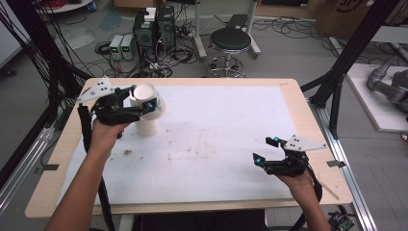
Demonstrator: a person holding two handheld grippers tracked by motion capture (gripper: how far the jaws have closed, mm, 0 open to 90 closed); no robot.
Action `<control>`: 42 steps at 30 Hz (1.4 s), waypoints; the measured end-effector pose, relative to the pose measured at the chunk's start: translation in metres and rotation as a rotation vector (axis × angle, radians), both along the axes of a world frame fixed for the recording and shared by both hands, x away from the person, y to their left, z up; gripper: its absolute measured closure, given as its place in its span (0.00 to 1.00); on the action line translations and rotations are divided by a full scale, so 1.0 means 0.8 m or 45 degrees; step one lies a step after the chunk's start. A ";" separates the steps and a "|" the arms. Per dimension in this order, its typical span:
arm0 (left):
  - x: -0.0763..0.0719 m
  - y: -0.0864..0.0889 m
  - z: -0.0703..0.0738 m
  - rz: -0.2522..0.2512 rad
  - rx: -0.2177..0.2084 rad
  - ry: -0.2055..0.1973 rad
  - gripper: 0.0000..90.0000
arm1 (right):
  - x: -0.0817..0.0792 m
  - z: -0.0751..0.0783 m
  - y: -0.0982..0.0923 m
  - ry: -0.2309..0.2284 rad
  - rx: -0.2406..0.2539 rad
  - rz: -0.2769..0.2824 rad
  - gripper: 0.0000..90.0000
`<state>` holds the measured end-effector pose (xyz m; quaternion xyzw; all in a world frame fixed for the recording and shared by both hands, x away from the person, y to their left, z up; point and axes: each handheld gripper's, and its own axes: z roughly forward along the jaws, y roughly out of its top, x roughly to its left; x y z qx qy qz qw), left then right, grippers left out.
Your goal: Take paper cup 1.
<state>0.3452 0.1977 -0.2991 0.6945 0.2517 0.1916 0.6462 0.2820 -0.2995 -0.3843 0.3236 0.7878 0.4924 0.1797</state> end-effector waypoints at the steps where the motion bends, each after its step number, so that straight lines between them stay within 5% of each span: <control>1: -0.002 -0.004 -0.003 -0.017 0.001 0.005 0.37 | 0.001 0.000 0.003 -0.003 -0.002 0.013 0.23; 17: -0.019 -0.069 -0.057 -0.190 0.049 0.069 0.37 | 0.026 0.012 0.061 0.031 -0.023 0.228 0.21; 26: -0.023 -0.094 -0.073 -0.274 0.069 0.097 0.37 | 0.028 0.008 0.073 0.030 -0.037 0.274 0.21; 42: -0.020 -0.100 -0.083 -0.295 0.067 0.098 0.37 | 0.023 0.006 0.077 0.013 -0.039 0.271 0.21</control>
